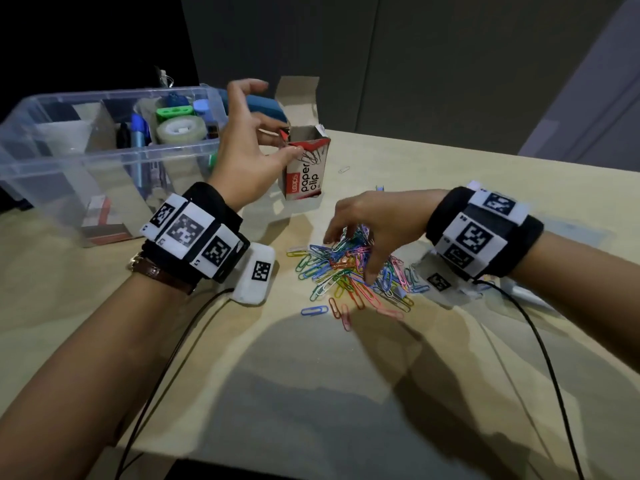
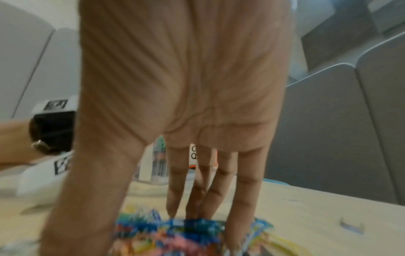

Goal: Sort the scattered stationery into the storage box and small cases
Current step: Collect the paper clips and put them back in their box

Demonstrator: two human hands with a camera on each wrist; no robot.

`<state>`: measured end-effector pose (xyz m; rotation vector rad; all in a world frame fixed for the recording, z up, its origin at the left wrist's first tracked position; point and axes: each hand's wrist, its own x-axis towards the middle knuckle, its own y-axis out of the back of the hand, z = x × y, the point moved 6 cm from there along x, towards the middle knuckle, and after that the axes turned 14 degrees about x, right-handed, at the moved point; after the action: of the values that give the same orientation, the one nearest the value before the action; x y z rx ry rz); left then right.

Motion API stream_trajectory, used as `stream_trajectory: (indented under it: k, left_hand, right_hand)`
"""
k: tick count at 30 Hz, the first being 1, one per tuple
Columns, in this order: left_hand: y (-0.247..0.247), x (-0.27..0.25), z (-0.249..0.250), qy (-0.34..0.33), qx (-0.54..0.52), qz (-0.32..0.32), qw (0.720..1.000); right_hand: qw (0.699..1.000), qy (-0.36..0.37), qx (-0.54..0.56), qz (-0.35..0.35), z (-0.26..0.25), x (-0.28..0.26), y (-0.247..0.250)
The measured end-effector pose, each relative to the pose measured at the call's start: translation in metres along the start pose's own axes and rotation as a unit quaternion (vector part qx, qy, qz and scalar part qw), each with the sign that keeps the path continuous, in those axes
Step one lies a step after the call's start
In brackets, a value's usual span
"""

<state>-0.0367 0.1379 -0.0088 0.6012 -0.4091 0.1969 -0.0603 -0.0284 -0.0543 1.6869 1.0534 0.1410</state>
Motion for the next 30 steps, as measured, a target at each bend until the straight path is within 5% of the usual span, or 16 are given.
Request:
stream_trajectory:
  k: [5,11,15,22,30]
  left_hand:
    - [-0.013,-0.002,-0.005,0.038,-0.004,-0.068,0.997]
    - [-0.015,-0.003,-0.015,0.091,-0.016,-0.076,0.993]
    - [-0.018,-0.009,-0.016,0.111,-0.045,-0.109,0.987]
    - [-0.027,-0.015,-0.008,0.097,-0.074,-0.18,0.976]
    - [-0.032,-0.016,-0.004,0.094,-0.084,-0.21,0.97]
  right_hand:
    - [0.999,0.02,0.043,0.027,0.002,0.005,-0.003]
    - [0.992,-0.015,-0.062,0.111,0.013,-0.002,0.003]
    - [0.982,-0.002,0.055,0.178,0.022,-0.018,0.024]
    - [0.884,0.035,0.379,0.272,0.03,-0.047,0.064]
    - [0.781,0.134,0.463,0.398,0.01,-0.015,0.076]
